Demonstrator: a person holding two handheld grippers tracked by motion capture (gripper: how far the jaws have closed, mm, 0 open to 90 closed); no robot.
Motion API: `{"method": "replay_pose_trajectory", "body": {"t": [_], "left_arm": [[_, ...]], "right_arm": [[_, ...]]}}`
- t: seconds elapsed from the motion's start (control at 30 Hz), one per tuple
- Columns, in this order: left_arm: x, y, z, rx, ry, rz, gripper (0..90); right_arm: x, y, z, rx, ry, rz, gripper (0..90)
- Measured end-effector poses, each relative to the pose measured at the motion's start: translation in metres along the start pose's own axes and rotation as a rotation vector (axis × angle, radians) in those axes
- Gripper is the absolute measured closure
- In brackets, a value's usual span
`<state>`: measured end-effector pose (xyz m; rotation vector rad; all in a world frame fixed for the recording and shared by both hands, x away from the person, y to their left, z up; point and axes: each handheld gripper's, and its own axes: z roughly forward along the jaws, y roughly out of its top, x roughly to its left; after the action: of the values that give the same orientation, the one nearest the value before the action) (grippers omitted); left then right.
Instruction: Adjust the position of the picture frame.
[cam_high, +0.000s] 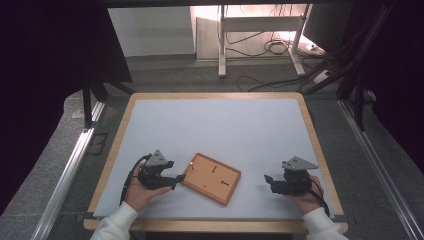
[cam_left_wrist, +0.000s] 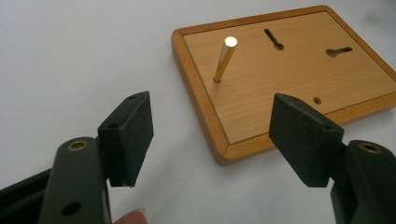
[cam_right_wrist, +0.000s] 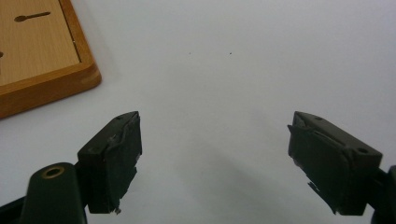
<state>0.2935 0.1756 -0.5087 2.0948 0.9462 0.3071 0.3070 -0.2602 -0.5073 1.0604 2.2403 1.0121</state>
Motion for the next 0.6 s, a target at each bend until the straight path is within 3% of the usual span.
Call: {"method": "replay_pose_trajectory", "body": {"t": [0.33, 0.6], "left_arm": [[-0.004, 0.013, 0.019, 0.016, -0.002, 0.01, 33.9], [-0.006, 0.023, 0.043, 0.011, 0.013, 0.023, 49.5]], "right_arm": [[0.003, 0.0, 0.001, 0.009, -0.002, -0.014, 18.5], [0.003, -0.001, 0.002, 0.014, -0.004, -0.017, 18.6]]}}
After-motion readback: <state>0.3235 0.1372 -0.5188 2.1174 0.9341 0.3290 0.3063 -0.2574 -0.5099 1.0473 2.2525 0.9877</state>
